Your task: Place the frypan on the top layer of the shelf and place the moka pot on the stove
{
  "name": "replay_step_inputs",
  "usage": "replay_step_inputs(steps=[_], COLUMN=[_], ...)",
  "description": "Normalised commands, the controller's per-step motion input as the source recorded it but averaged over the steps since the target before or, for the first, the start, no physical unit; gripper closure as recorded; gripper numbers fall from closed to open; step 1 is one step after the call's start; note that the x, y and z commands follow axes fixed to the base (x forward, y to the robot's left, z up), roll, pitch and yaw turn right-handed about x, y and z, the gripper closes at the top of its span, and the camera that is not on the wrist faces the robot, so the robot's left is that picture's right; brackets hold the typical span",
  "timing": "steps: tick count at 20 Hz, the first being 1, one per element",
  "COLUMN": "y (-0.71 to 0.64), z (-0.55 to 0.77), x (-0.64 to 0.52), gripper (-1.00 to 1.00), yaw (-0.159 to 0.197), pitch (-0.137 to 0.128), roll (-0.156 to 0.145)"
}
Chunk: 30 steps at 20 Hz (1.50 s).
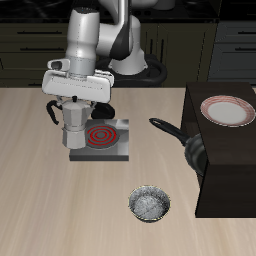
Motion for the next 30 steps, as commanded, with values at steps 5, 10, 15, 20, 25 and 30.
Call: replay_step_inputs(steps=[5, 10, 15, 20, 25, 30], y=[0.13, 0.2, 0.13, 0.04, 0.02, 0.03], z=[0.03, 0.0, -0.01, -0.05, -0.07, -0.07], x=[-0.2, -0.26, -0.15, -0.26, -0.22, -0.13], gripper=[1.0, 1.0, 1.0, 1.0, 1.0, 1.0], yaw=[-0.015, 0.001, 0.018, 0.007, 0.008, 0.014], pitch=[-0.018, -0.022, 0.0, 0.007, 0.022, 0.005], roll=[0.03, 0.019, 0.045, 0.006, 0.029, 0.02])
